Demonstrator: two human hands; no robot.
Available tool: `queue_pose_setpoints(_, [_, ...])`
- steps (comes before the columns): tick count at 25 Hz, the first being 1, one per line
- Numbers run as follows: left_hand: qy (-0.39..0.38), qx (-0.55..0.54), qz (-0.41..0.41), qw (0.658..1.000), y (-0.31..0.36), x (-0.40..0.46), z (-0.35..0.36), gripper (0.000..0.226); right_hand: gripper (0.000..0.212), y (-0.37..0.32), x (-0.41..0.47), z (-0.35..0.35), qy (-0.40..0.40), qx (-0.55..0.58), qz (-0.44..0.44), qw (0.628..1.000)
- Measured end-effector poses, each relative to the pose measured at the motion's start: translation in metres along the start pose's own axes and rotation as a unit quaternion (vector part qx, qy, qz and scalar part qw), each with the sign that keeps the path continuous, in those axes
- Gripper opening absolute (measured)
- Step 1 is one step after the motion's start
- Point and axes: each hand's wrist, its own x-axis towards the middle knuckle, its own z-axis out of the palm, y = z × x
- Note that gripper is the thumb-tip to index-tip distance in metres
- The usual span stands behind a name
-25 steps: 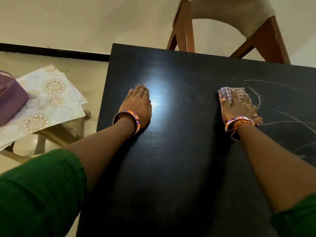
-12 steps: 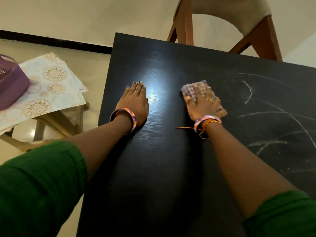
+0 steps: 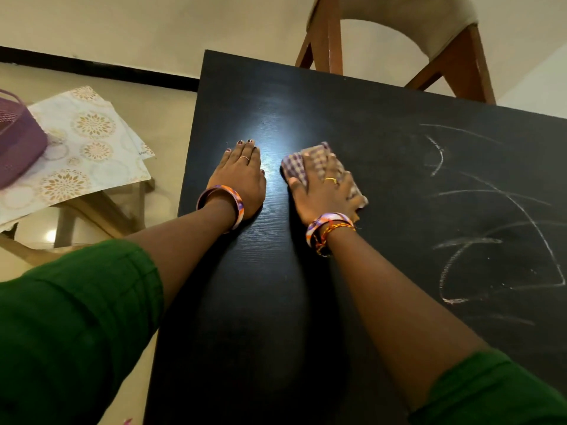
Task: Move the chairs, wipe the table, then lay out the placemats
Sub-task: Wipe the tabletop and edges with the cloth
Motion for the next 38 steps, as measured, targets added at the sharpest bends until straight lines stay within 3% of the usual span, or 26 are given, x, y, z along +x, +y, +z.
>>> queue_pose_setpoints(3, [0.0,-0.001,0.004,1.0,-0.001,-0.001,-0.001,0.054,0.056,0.018,0.007,-0.002,0.001,0.008,-0.005,1.0])
queue_pose_setpoints(8, [-0.002,-0.005,0.009,1.0,-0.003,0.0,0.0,0.055,0.06,0.116,0.008,-0.032,0.024,0.02,0.196,0.98])
queue_pose_setpoints(10, [0.003,-0.003,0.012,1.0,-0.003,0.001,0.002,0.055,0.062,0.125,-0.004,-0.037,0.022,0.032,0.223,0.974])
queue_pose_setpoints(12, [0.0,-0.003,0.014,1.0,-0.002,0.0,0.001,0.054,0.062,0.105,-0.018,-0.031,0.025,-0.005,0.189,0.982])
queue_pose_setpoints(16, [0.004,-0.009,0.012,1.0,-0.002,-0.015,0.001,0.053,0.057,0.027,-0.057,0.002,0.028,-0.055,-0.022,0.998])
queue_pose_setpoints(18, [0.003,-0.013,0.012,1.0,-0.003,-0.031,0.001,0.053,0.058,0.02,-0.066,0.003,0.009,-0.049,-0.059,0.997])
queue_pose_setpoints(25, [-0.009,-0.012,-0.013,1.0,0.001,-0.121,0.012,0.053,0.064,0.141,-0.104,-0.02,-0.001,-0.005,0.156,0.988])
queue_pose_setpoints(28, [-0.01,-0.001,-0.017,1.0,0.023,-0.175,0.024,0.053,0.064,0.145,-0.159,-0.011,0.009,-0.021,0.137,0.99])
queue_pose_setpoints(34, [-0.009,0.009,0.001,1.0,0.075,-0.251,0.045,0.054,0.057,0.114,-0.254,0.027,0.01,-0.043,-0.065,0.997])
queue_pose_setpoints(38, [-0.008,0.038,0.02,0.999,0.087,-0.274,0.053,0.056,0.061,0.192,-0.255,0.003,0.017,-0.025,0.045,0.999])
